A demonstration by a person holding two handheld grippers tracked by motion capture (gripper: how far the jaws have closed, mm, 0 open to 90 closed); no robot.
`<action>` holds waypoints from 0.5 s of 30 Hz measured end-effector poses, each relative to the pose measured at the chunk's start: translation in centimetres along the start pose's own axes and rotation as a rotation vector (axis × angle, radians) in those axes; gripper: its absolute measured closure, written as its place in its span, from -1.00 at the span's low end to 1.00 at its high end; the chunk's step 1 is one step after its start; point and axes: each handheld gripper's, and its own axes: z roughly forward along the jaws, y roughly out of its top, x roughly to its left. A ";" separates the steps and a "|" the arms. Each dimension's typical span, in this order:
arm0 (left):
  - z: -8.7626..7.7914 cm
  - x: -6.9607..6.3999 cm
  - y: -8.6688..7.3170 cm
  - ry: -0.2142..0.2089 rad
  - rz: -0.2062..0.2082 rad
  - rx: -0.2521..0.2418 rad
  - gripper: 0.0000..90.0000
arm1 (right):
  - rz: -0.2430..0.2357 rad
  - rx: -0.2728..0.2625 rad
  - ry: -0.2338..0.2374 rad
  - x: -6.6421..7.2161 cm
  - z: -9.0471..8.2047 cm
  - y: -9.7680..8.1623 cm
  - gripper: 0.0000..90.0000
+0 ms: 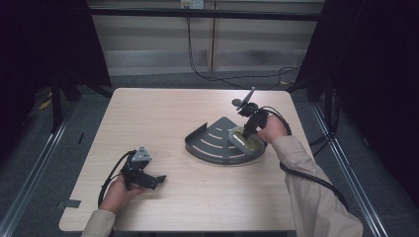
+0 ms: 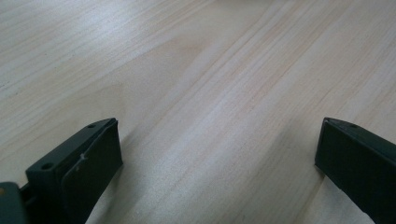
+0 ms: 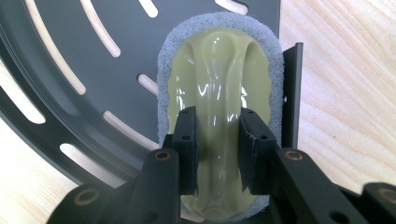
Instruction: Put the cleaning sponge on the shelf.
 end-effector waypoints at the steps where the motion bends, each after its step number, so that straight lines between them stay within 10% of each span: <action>1: 0.0 0.0 0.0 0.000 0.003 0.002 -1.00 | 0.002 -0.001 -0.001 0.0 0.0 0.0 0.58; 15: 0.0 0.0 0.0 0.000 0.004 0.003 -1.00 | 0.015 0.010 -0.011 -0.3 0.1 0.0 0.55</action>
